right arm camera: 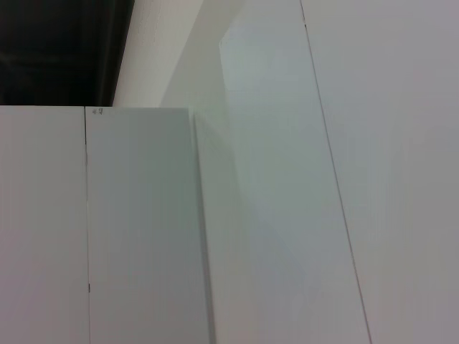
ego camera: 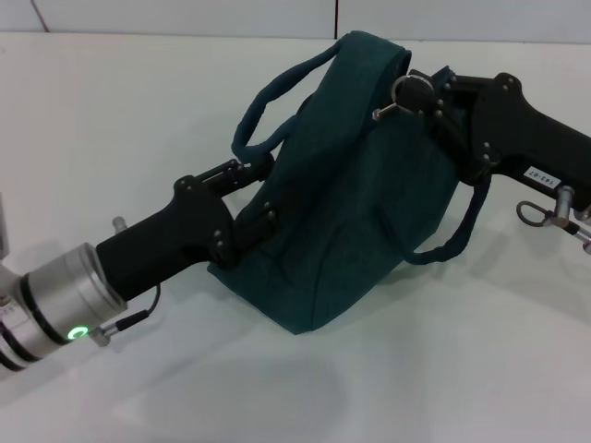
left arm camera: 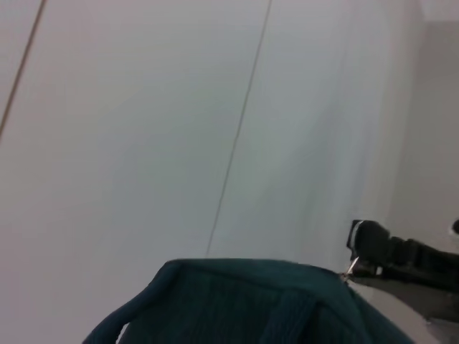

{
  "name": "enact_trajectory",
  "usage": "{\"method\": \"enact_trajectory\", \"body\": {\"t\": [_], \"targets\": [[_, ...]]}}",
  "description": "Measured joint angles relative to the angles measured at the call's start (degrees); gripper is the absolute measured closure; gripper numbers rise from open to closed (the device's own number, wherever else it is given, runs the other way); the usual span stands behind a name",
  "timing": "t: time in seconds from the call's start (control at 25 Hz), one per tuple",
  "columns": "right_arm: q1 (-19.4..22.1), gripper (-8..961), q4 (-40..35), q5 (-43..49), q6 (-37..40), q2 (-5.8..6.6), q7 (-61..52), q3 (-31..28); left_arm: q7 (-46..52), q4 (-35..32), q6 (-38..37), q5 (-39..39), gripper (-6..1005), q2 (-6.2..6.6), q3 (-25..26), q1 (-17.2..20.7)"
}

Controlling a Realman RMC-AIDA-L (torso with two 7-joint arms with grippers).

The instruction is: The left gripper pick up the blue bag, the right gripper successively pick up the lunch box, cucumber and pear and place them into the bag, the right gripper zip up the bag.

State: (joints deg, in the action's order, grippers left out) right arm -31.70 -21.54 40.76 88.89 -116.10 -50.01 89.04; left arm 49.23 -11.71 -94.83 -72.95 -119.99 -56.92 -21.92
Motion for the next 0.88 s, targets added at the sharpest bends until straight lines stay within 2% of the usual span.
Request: {"method": "enact_trajectory", "body": {"t": [0.2, 0.52, 0.72, 0.88], "targets": [[0.0, 941, 0.0, 0.0, 0.0, 0.0, 0.0, -0.1, 0.0, 0.7, 0.7, 0.1, 497, -0.04, 0.3, -0.6], [0.3, 941, 0.0, -0.1, 0.0, 0.0, 0.0, -0.1, -0.2, 0.4, 1.5, 0.6, 613, 0.09, 0.5, -0.6], [0.4, 941, 0.2, -0.1, -0.5, 0.0, 0.0, -0.1, -0.3, 0.3, 1.5, 1.8, 830, 0.24, 0.6, -0.2], [0.4, 941, 0.5, -0.2, -0.3, 0.03, 0.0, -0.1, -0.3, -1.0, 1.3, 0.8, 896, 0.55, 0.1, -0.1]]}}
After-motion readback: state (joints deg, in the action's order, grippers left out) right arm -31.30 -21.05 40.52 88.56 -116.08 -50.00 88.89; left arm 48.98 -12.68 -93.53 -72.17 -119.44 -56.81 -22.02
